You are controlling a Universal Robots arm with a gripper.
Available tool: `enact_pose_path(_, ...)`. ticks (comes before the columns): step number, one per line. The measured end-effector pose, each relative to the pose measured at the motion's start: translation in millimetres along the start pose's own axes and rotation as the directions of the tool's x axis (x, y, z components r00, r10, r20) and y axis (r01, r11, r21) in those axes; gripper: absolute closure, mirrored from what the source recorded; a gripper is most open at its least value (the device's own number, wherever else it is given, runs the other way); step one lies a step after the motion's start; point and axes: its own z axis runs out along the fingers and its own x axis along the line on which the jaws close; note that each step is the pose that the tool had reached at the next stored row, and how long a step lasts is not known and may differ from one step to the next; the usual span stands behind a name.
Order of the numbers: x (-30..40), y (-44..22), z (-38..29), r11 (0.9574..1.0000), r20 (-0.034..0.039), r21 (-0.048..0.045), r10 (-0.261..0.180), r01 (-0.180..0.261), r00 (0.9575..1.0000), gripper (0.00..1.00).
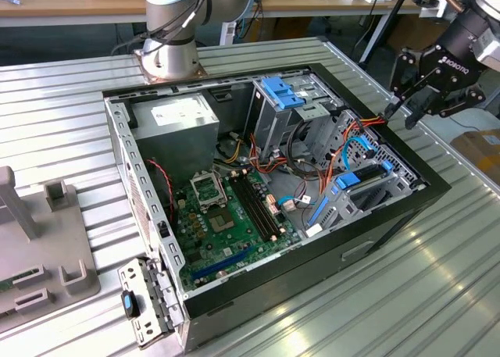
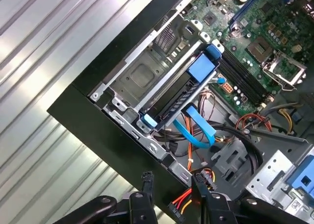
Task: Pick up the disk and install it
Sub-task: 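Insert the first disk wire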
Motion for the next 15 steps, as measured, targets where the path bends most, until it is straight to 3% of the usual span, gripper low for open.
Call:
enact_pose_path(4, -0.1, 0.1, 0.1, 0.9977, 0.0175, 0.0155, -0.066, 0.066, 0.9977, 0.56)
enact_pose_path(5, 0.1, 0.2, 1.2, 0.993, 0.0154, 0.0115, -0.117, 0.117, 0.993, 0.56)
enact_pose_path(7, 0.2, 0.1, 2.1, 0.9876, 0.0144, 0.0076, -0.157, 0.157, 0.9876, 0.56)
enact_pose_path(9, 1.2, -0.6, 4.4, 0.9744, 0.0134, -0.0005, -0.225, 0.225, 0.9743, 0.56)
enact_pose_path(11, 8.7, -8.3, 5.8, 0.9741, 0.0136, -0.0006, -0.226, 0.226, 0.974, 0.56)
enact_pose_path(15, 8.7, -8.8, 6.4, 0.9741, 0.0132, -0.0003, -0.226, 0.226, 0.974, 0.56)
